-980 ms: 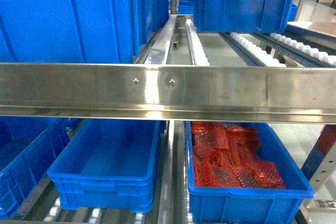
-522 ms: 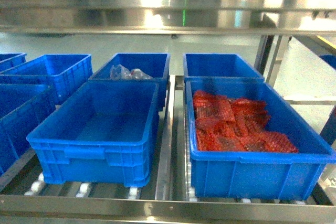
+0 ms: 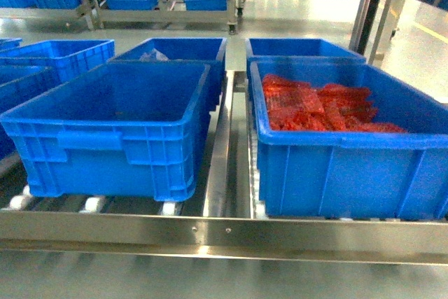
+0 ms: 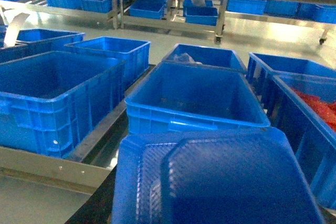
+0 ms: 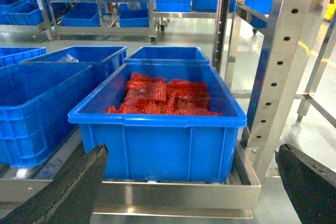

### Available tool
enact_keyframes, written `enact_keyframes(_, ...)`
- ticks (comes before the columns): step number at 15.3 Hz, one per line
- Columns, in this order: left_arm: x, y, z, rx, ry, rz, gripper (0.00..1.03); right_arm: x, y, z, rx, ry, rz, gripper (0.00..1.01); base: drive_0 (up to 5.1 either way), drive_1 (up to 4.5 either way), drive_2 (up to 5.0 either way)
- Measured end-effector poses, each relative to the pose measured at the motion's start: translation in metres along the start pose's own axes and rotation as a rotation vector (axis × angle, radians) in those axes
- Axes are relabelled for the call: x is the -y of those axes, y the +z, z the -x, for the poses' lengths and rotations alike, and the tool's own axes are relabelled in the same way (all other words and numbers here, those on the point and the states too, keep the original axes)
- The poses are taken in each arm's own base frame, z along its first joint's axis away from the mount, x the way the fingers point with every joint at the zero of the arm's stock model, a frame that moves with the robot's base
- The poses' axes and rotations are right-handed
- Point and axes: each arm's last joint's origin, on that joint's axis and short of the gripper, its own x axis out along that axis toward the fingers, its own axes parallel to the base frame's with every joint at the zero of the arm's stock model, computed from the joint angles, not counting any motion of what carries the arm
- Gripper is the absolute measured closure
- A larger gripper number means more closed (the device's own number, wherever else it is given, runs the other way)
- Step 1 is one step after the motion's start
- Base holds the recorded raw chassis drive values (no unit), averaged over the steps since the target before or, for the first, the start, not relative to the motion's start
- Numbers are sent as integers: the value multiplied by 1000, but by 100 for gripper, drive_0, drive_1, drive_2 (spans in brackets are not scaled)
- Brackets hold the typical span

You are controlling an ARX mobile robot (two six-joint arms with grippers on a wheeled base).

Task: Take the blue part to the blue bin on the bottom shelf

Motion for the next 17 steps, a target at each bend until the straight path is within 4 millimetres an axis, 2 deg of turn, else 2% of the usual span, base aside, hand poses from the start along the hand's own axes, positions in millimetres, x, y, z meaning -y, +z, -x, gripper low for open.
enact_keyframes(17, 0, 0, 0, -2, 0, -1, 60, 0, 0, 0, -1, 0, 0, 3, 0, 0, 0)
